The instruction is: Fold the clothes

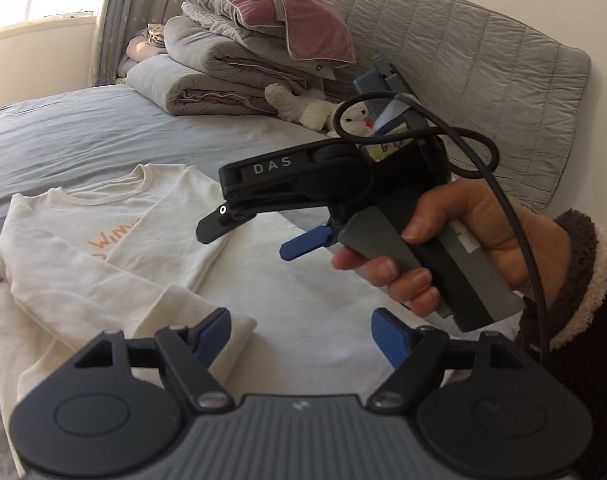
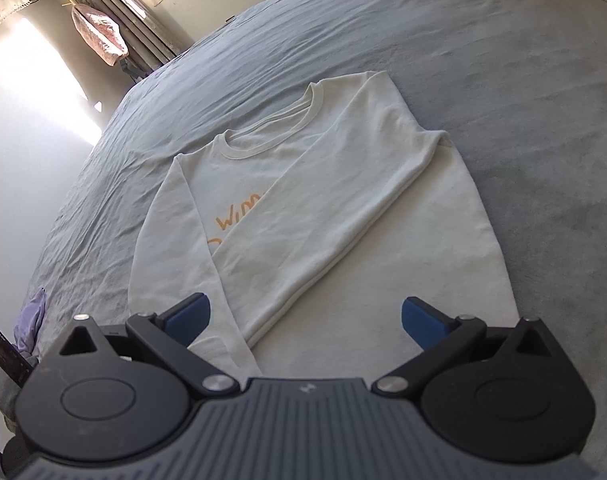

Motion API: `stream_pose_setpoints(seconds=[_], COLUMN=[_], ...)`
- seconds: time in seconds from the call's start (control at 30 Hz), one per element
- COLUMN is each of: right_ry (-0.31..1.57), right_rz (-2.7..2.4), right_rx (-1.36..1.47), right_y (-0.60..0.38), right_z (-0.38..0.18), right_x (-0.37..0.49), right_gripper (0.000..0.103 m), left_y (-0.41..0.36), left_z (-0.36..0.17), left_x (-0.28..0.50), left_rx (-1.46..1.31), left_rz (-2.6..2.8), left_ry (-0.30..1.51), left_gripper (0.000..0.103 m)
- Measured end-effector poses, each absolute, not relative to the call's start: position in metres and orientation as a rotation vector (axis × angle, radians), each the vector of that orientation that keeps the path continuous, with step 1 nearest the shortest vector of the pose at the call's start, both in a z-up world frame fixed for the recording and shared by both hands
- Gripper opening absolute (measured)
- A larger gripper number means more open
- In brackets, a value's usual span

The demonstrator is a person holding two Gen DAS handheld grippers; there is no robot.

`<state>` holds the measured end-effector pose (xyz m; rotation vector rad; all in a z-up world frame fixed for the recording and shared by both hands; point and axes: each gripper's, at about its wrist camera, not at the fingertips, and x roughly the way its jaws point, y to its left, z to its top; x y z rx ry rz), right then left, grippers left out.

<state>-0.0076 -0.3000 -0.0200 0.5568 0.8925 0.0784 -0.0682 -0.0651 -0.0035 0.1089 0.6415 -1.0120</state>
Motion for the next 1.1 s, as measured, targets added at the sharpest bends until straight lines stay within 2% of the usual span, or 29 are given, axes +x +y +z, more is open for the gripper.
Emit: stream_pose_setpoints(seconds=[0.17, 0.27, 0.43, 0.53, 0.57, 0.6, 0.63, 0.67, 0.7, 0.83, 0.97, 1.03, 1.1], right_ry=[0.877, 0.849, 0.839, 0.855, 0.862, 0.873, 0.882, 0.889, 0.892, 0.891, 0.906, 0.949, 0.999], right_rz=[0.122, 0.174, 0.316, 0.368, 0.376, 0.378, 0.372, 0.36, 0.353, 0.377, 0.417, 0.468, 0.539], right_rx=[0.536, 0.498, 0.374, 0.277, 0.244, 0.204, 0.168, 0.136, 0.12, 0.148, 0.091, 0.061, 0.021], right_y=[-0.291, -0.279, -0.246, -0.228, -0.223, -0.217, -0.215, -0.213, -0.215, -0.238, -0.257, -0.264, -0.267], right_z=[-0.017, -0.013, -0.012, -0.017, -0.019, -0.022, -0.024, -0.026, -0.026, -0.018, -0.011, -0.012, -0.014], right_x=[-0.007, -0.007, -0.006, -0.006, -0.006, -0.007, -0.007, -0.007, -0.008, -0.021, -0.04, -0.045, -0.05], right_gripper=[0.102, 0.087, 0.082, 0.07, 0.061, 0.046, 0.038, 0.017, 0.008, 0.007, 0.007, 0.007, 0.012], left_y=[-0.043, -0.024, 0.004, 0.019, 0.023, 0.025, 0.027, 0.029, 0.031, 0.041, 0.05, 0.053, 0.055], left_z=[0.001, -0.001, -0.013, -0.02, -0.023, -0.025, -0.026, -0.028, -0.03, -0.038, -0.046, -0.046, -0.045], left_x=[-0.049, -0.028, 0.001, 0.015, 0.017, 0.019, 0.021, 0.024, 0.026, 0.041, 0.055, 0.062, 0.071], left_rx=[0.088, 0.071, 0.024, -0.014, -0.023, -0.026, -0.025, -0.023, -0.02, 0.004, 0.029, 0.022, 0.001], left_rz=[-0.855, -0.705, -0.525, -0.439, -0.424, -0.409, -0.394, -0.379, -0.365, -0.307, -0.248, -0.241, -0.237], left_ry=[0.64, 0.664, 0.745, 0.79, 0.791, 0.786, 0.779, 0.772, 0.765, 0.774, 0.786, 0.786, 0.783], left_gripper=[0.08, 0.08, 0.08, 0.078, 0.078, 0.078, 0.078, 0.078, 0.078, 0.075, 0.065, 0.063, 0.057])
